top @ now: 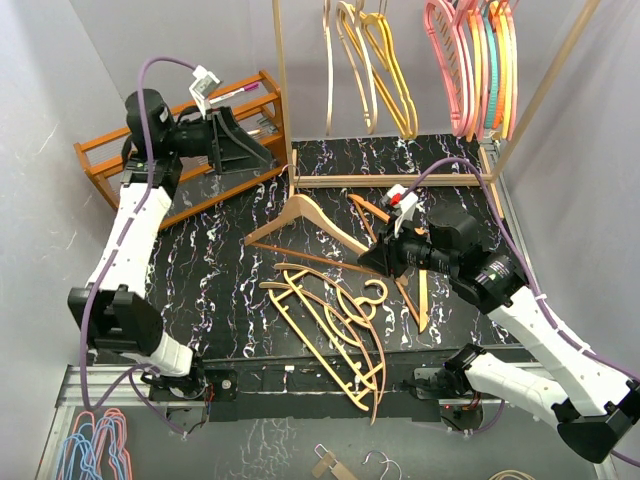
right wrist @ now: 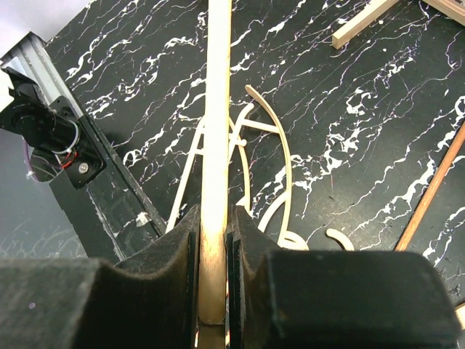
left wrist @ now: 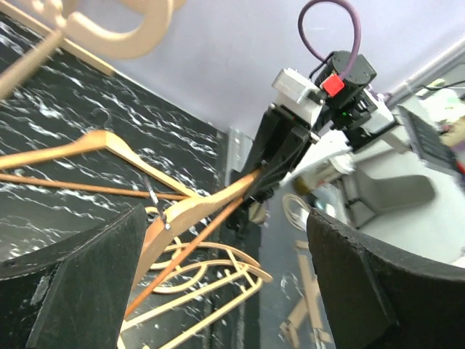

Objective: Organize the hangers
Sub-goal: Adjust the hanger.

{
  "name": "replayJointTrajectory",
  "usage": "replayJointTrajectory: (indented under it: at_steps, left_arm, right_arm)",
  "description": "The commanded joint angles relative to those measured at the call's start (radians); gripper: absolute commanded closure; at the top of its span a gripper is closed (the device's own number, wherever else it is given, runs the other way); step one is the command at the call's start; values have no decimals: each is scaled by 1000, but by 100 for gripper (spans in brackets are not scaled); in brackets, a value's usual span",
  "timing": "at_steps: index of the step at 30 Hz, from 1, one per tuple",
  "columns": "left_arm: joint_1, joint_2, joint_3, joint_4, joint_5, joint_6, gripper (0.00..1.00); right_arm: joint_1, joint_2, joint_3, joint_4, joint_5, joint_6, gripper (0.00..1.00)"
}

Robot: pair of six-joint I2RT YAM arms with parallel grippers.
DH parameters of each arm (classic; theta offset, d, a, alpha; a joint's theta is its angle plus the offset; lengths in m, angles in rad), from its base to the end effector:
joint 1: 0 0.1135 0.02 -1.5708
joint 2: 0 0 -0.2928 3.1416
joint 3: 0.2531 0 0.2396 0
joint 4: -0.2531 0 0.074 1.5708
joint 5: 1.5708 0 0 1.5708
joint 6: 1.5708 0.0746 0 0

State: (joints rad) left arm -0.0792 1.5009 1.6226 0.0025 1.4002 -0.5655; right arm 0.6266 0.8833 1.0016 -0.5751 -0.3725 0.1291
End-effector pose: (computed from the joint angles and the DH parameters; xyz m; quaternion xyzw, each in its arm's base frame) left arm 0.3017 -0.0977 0.5040 0.3469 0.6076 -0.5861 0.4087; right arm 0.1349 0.1312 0.3635 -0.3002 0.7844 0.3378 0.4249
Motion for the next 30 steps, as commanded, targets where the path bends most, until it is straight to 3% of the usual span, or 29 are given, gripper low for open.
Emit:
replayJointTrajectory:
  at_steps: [1, 4, 7, 9, 11, 12, 13, 19, 21, 26, 30]
  left_arm:
    - [12, 30, -73, 660, 175, -533, 11]
    - [34, 73, -95, 721, 150, -582, 12]
    - [36, 110, -72, 612, 111, -526, 13]
    - [36, 116, -21, 303, 61, -315, 13]
    - [21, 151, 154, -331, -107, 170, 12]
    - [-4, 176, 249, -545, -205, 371, 10]
    - [-23, 182, 286, -625, -253, 446, 10]
    - [-41, 146, 230, -645, -332, 483, 11]
    - [-47, 146, 216, -674, -320, 518, 17]
    - [-62, 135, 168, -718, -282, 588, 45]
    - [-64, 95, 107, -660, -268, 616, 83]
  right_arm:
    - [2, -16, 48, 87, -13, -18, 92]
    - [5, -7, 61, 88, -21, -17, 92]
    - [6, 10, 69, 87, -19, -18, 92]
    - [4, 18, 76, 85, -17, -19, 92]
    - [4, 23, 82, 87, -8, -19, 92]
    - [5, 27, 84, 87, -5, -21, 92]
    - [4, 30, 87, 87, -4, -22, 92]
    - [7, 63, 95, 92, -5, -32, 92]
    - [8, 70, 95, 99, -1, -34, 92]
    - [8, 88, 96, 101, 5, -43, 92]
    - [8, 88, 77, 126, -24, -42, 92]
